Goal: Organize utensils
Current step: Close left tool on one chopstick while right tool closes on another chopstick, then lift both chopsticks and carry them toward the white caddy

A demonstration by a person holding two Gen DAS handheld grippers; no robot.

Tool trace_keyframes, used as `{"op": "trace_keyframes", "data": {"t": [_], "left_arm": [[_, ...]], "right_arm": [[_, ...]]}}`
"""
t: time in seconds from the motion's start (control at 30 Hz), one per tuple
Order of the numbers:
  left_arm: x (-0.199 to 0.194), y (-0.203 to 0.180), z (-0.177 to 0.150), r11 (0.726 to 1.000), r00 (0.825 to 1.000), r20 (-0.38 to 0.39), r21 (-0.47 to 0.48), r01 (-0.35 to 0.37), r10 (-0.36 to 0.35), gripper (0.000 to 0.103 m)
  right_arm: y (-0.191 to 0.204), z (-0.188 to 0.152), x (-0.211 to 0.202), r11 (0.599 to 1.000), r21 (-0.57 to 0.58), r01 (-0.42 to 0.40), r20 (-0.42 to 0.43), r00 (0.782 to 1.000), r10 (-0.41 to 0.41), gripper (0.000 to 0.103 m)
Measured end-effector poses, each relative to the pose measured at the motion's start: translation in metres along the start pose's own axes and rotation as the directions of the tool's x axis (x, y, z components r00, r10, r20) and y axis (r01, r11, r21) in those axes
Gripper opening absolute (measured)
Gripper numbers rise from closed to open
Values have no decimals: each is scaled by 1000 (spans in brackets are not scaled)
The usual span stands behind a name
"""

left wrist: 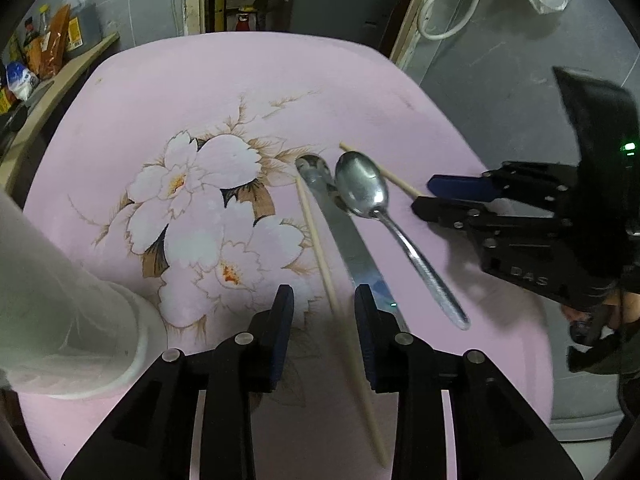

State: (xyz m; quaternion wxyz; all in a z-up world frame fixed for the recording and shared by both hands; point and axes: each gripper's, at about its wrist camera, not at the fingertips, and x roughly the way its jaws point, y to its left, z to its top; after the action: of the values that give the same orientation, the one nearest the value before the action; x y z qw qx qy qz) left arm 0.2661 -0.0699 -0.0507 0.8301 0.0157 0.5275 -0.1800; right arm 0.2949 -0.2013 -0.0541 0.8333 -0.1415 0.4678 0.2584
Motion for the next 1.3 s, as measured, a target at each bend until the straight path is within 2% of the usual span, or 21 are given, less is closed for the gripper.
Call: {"op": "trace_keyframes", "data": {"t": [0.33, 0.4, 0.43, 0.53, 0.67, 0.73, 0.8, 0.9, 0.97, 1.03, 1.07, 1.17, 1.2, 1.23, 1.27, 1.3], "left_arm": [[13, 0, 14, 999, 999, -45, -31, 22, -23, 21], [14, -2, 13, 1000, 999, -46, -21, -2, 1, 6], [16, -4, 14, 1000, 999, -47, -22, -2, 1, 6], [15, 0, 16, 998, 999, -49, -65, 19, -22, 4], [4, 9, 9, 991, 998, 21, -121, 61, -58, 2], [-10, 10, 0, 989, 994, 79, -120, 81, -72, 2], [-25, 10, -9, 988, 985, 155, -120, 93, -74, 2], [-51, 4, -25, 987, 954, 288, -114, 113, -76, 2], [-71, 1, -35, 990, 919, 390, -101, 101, -54, 2], [-87, -1, -42, 992, 885, 464, -92, 87, -34, 2], [-98, -2, -45, 993, 862, 507, -95, 73, -14, 2], [-120, -6, -46, 992, 809, 586, -122, 36, 42, 2], [-126, -6, -46, 992, 795, 604, -126, 28, 55, 2], [-134, -4, -50, 991, 777, 626, -130, 18, 68, 2], [-144, -2, -52, 991, 751, 655, -133, 4, 85, 2], [-153, 0, -53, 991, 736, 671, -133, -6, 95, 2]], "right_arm": [[2, 12, 7, 1000, -15, 2, -60, 998, -3, 24], [5, 12, 8, 1000, -29, -11, -57, 998, 9, 19], [6, 13, 8, 999, -20, -33, -63, 997, 32, 8], [10, 15, 9, 1000, -25, -19, -79, 997, 17, 5], [2, 11, 1, 996, 60, -60, -48, 997, 63, 3], [-2, 2, -8, 991, 104, -82, 6, 997, 81, 3], [-1, -10, -23, 983, 148, -105, 94, 991, 91, 3], [10, -27, -52, 980, 176, -95, 255, 966, 48, 3], [20, -36, -69, 978, 184, -93, 353, 935, 22, 3], [32, -43, -86, 979, 188, -82, 442, 897, -9, 3], [38, -45, -92, 980, 184, -72, 475, 880, -25, 3], [57, -49, -113, 986, 153, -59, 595, 802, -45, 3], [66, -48, -119, 989, 141, -32, 624, 779, -64, 3], [71, -45, -122, 991, 131, -18, 640, 765, -71, 3], [77, -43, -127, 993, 114, -11, 669, 740, -69, 3], [80, -41, -131, 994, 106, -8, 688, 723, -67, 3]]}}
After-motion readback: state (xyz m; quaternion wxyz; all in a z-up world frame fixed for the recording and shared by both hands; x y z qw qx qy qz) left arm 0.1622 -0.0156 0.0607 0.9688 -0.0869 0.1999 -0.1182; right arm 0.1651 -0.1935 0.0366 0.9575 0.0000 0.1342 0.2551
